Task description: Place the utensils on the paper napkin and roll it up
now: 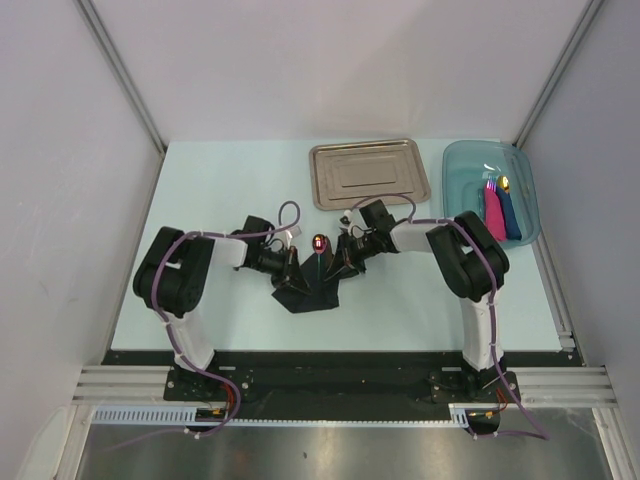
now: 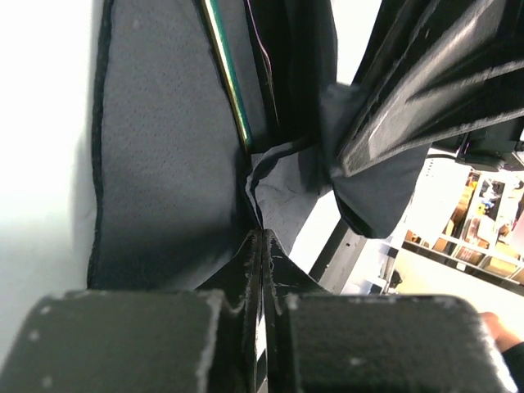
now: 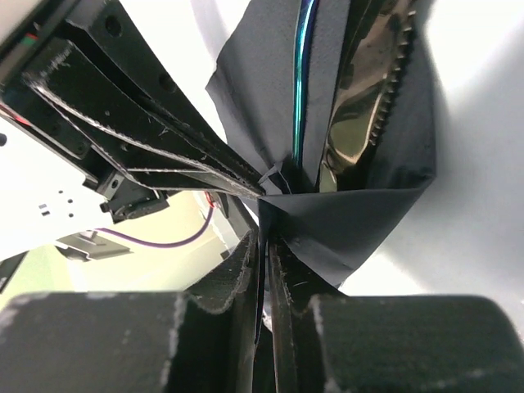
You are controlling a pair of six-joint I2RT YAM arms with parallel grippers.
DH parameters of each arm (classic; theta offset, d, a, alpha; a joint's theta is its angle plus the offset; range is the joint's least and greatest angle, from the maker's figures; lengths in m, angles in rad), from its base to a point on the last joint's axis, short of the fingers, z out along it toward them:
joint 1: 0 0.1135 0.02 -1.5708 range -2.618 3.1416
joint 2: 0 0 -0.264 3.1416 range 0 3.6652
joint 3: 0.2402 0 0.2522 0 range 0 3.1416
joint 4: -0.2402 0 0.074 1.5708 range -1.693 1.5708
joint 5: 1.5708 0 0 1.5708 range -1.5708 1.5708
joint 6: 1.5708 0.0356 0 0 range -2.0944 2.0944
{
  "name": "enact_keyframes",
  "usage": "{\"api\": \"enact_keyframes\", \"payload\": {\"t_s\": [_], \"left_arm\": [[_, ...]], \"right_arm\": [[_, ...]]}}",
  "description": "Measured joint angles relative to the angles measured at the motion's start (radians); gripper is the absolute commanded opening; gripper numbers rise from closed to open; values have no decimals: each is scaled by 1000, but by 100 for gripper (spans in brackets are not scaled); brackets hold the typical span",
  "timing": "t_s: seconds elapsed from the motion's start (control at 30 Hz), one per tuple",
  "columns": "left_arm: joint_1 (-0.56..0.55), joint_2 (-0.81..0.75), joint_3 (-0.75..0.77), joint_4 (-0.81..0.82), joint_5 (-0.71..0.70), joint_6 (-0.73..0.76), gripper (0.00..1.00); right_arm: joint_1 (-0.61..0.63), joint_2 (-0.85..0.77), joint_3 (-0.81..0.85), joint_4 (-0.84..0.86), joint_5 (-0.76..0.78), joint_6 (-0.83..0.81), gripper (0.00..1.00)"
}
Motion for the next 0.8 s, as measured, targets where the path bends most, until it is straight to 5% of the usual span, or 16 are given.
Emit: {"api": "enact_keyframes", "payload": {"t_s": [0.8], "left_arm": [[-16,36,40,4,-28,-18,0]], "right_arm": [[66,0,56,-10,88,0,13]]}}
